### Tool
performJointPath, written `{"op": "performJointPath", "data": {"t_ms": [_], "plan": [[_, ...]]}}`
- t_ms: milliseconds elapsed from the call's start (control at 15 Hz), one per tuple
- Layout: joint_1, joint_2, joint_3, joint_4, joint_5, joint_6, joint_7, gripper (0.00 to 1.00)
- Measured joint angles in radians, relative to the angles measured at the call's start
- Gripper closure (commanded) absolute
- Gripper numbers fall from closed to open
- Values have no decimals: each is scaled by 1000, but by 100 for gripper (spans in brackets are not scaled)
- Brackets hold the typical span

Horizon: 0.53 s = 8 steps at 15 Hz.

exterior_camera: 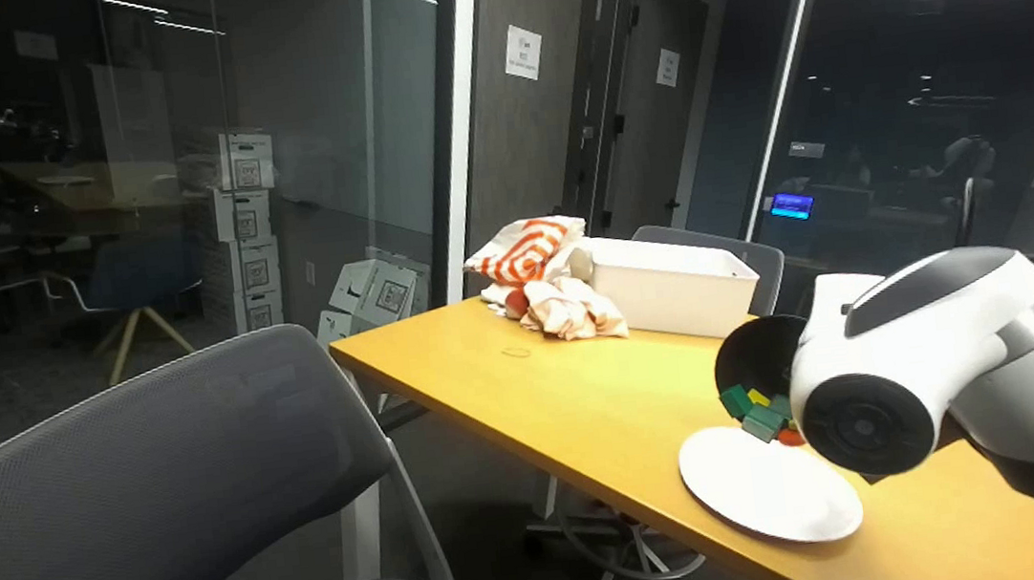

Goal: Pour the contents from the bowl onto the white plate

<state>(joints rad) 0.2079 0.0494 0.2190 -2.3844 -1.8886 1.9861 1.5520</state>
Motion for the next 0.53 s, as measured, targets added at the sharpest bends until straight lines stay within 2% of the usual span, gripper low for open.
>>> {"op": "performJointPath", "data": {"t_ms": [533], "plan": [[9, 3, 0, -19, -320, -97, 165, 95]]}}
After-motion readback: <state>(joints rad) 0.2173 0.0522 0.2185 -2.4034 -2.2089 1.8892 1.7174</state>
